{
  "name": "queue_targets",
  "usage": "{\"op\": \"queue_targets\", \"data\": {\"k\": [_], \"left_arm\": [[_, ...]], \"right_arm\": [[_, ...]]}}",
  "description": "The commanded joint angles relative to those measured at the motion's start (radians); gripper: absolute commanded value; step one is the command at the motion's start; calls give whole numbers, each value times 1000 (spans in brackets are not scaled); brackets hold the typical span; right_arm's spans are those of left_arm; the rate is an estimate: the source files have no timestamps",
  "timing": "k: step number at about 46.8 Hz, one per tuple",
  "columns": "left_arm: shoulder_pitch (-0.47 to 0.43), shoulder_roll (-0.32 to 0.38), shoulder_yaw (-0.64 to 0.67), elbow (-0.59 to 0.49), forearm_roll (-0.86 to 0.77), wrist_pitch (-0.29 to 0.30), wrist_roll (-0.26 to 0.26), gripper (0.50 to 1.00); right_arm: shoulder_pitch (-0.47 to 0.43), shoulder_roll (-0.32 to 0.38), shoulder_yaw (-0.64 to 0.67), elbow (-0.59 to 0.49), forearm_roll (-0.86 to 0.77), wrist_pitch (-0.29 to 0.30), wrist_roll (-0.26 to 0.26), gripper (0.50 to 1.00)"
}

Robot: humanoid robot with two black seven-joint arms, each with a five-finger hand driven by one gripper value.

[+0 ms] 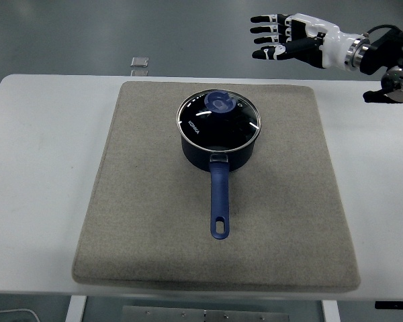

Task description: Lift the pot lid and place it to the right of the pot.

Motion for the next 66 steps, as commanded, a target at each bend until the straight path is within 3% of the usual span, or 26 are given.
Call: {"op": "queue_targets", "data": {"k": [1,20,44,66], "left_arm": [[0,0,0,0,0,0,0,1000],[0,0,0,0,0,-1,0,1000],[0,0,0,0,0,-1,0,1000],[0,0,1,0,0,0,0,1000]], "right_arm": [[11,-5,-1,42,-58,-1,0,924],[86,-9,-59,114,-365,10,0,924],[189,6,-208,202,-492,10,0,924],[193,78,-240,196,-629,-5,-3,921]]}}
